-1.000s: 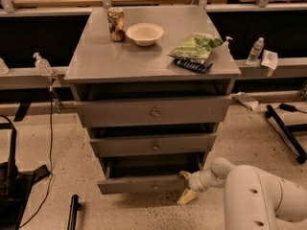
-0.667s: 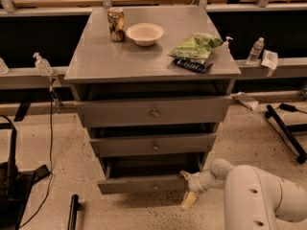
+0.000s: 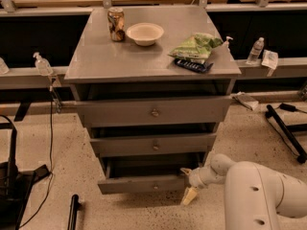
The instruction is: Open bottom drawer
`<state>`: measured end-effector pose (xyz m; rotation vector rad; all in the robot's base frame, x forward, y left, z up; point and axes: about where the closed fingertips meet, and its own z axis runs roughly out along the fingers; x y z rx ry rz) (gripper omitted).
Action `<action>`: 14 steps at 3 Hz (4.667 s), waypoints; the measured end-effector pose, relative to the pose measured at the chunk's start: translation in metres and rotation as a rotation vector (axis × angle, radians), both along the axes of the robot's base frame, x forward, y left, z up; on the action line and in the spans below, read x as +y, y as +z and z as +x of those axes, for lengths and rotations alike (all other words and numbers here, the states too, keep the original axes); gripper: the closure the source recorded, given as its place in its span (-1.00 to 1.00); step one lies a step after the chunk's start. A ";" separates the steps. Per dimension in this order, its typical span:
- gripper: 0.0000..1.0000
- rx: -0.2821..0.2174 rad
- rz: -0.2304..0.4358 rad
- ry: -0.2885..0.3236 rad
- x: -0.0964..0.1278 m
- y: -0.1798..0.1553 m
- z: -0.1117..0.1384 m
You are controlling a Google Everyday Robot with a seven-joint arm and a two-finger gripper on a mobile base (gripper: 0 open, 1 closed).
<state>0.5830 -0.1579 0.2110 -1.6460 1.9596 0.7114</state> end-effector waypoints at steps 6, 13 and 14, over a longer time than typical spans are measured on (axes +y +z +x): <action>1.00 -0.182 0.018 -0.068 -0.037 0.026 0.080; 1.00 -0.151 0.005 -0.089 -0.031 -0.021 0.089; 1.00 -0.118 0.038 -0.033 -0.021 -0.022 0.063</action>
Offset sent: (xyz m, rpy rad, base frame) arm 0.0368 -0.0178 0.0369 0.0090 -0.1637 0.0098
